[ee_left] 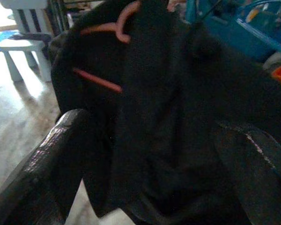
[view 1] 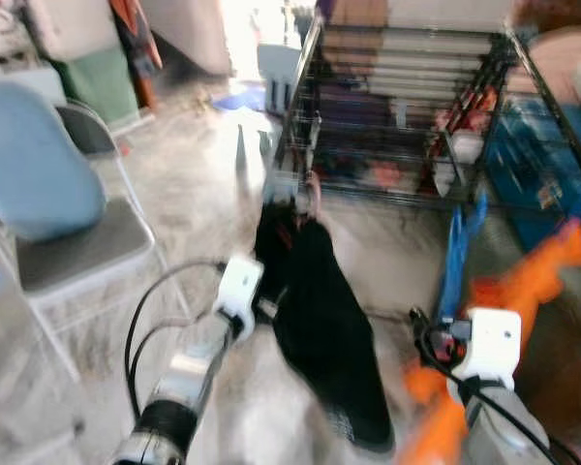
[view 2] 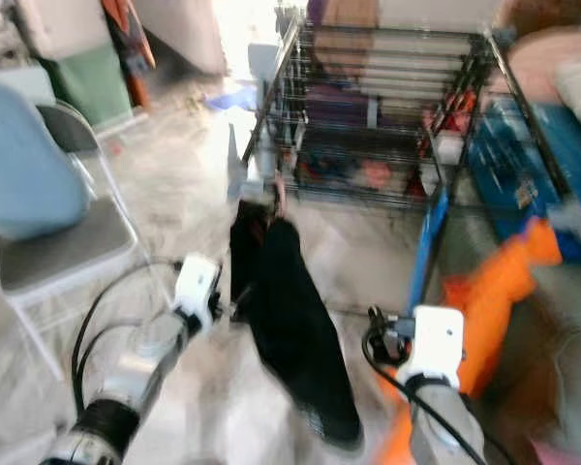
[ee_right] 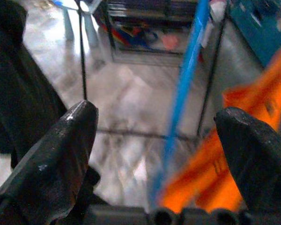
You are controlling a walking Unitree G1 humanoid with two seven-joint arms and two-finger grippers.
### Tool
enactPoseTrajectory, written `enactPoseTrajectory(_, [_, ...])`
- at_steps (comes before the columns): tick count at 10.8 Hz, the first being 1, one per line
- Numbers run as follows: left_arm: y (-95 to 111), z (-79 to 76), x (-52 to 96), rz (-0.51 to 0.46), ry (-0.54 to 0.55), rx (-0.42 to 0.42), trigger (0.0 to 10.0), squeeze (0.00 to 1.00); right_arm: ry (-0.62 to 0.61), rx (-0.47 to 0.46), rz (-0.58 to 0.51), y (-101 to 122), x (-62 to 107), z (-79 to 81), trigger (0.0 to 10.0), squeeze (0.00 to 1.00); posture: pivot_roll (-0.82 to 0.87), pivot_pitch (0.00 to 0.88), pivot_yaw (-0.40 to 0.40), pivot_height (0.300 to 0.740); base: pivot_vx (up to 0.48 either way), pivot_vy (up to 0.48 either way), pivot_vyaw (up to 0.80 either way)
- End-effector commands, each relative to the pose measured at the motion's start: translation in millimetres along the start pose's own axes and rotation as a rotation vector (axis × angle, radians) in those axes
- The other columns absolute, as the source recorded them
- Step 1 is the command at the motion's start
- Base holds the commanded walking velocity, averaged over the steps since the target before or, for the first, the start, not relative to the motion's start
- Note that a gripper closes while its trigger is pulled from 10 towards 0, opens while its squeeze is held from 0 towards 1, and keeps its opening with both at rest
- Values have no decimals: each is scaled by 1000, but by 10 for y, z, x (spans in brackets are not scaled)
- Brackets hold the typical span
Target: Hang hanger
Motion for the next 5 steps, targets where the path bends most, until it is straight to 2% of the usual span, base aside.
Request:
enactPoseTrajectory(1, [40, 7, -12, -4, 2, -19, 10000, 0, 9, 8, -25, 80, -2, 24, 10000, 1000, -20, 0, -22, 740, -330, 0, 0])
enactPoseTrajectory(2, [44, -15, -11, -7, -3, -29, 10000, 0, 57, 10, 6, 39, 4, 113, 10000, 1000, -23, 0, -19, 740, -330, 0, 0])
enactPoseTrajectory(3, [36, -8, -4, -6, 6, -22, 10000, 0, 68, 37, 3, 56, 5, 163, 10000, 0, -28, 0, -14, 740, -330, 0, 0])
enactPoseTrajectory(4, [30, -26, 3, -7, 2, -29, 10000, 0, 60, 32, 2, 61, 1, 162, 10000, 0, -28, 0, -13, 740, -330, 0, 0])
enactPoseTrajectory(5, [33, -38, 28, -15, 6, -45, 10000, 0, 13, 35, -2, 55, -11, 77, 10000, 0, -24, 0, -11, 740, -330, 0, 0])
Point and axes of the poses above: a point about 5 cm out from each wrist's last joint towards the gripper, its own x axis pointing back from the gripper into the wrist, its own y axis along the axis of the wrist's last joint, z = x × y, the point moved 6 cm from there along -x, pointing out of the wrist towards the gripper, and after that the axes turned 9 degrees about -x, right-handed, at the moved point
